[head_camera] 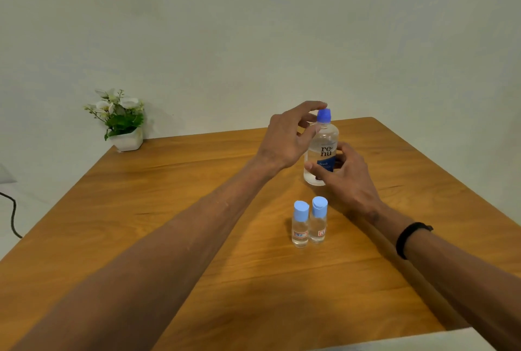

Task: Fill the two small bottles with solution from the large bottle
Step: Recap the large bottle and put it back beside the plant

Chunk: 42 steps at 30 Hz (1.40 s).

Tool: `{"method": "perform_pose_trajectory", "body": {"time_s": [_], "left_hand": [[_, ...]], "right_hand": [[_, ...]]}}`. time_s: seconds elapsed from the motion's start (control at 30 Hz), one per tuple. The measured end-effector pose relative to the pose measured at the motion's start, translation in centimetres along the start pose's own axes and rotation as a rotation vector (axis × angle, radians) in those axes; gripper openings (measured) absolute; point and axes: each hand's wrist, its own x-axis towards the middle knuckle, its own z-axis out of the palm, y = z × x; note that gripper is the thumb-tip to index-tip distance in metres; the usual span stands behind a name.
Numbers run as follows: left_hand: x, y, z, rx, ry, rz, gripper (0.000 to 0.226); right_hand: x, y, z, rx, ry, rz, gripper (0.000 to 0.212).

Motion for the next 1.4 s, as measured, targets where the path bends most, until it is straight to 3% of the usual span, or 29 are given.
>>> {"method": "perform_pose_trajectory", "body": {"time_s": [0.13,0.33,0.5,0.63,0.77,0.93,1.17,1.4], "left_hand": [[0.1,0.3,-2.4,-0.024,0.099,-0.051,0.053],[0.1,-1.0,-8.3,-0.028,0.182,-0.219,0.041],[-1.6,-3.4,-13.4,-0.017,0.195,-0.287,0.046],[-4.8,-7.2,-17.6,-0.032,0.321,-0.403,0.040],[-10.0,-13.6,-19.4,-0.101,0.516,-0.635,0.035],[-13.5,-20.9,-19.3,-0.123,0.560,-0.837,0.043],[-10.0,-27.1,-19.1,-0.039,0.566,-0.767,0.038],[-8.9,-29.3,-19.0,0.056,0.499,-0.744,0.040]], "right_hand": [[2.5,-3.7,-1.3,0.008,-0.015,-0.029,0.081],[6.3,-11.9,-0.7,-0.055,-0.051,-0.146,0.074],[7.9,-17.9,4.7,-0.050,-0.103,-0.169,0.077],[8.0,-20.6,11.8,0.037,-0.158,-0.139,0.064],[7.9,-20.5,19.4,0.099,-0.210,-0.084,0.053],[9.0,-17.9,28.4,0.078,-0.229,-0.050,0.060],[13.4,-15.0,37.3,0.000,-0.161,-0.073,0.073],[17.2,-13.5,41.4,-0.111,-0.091,-0.080,0.075]]}}
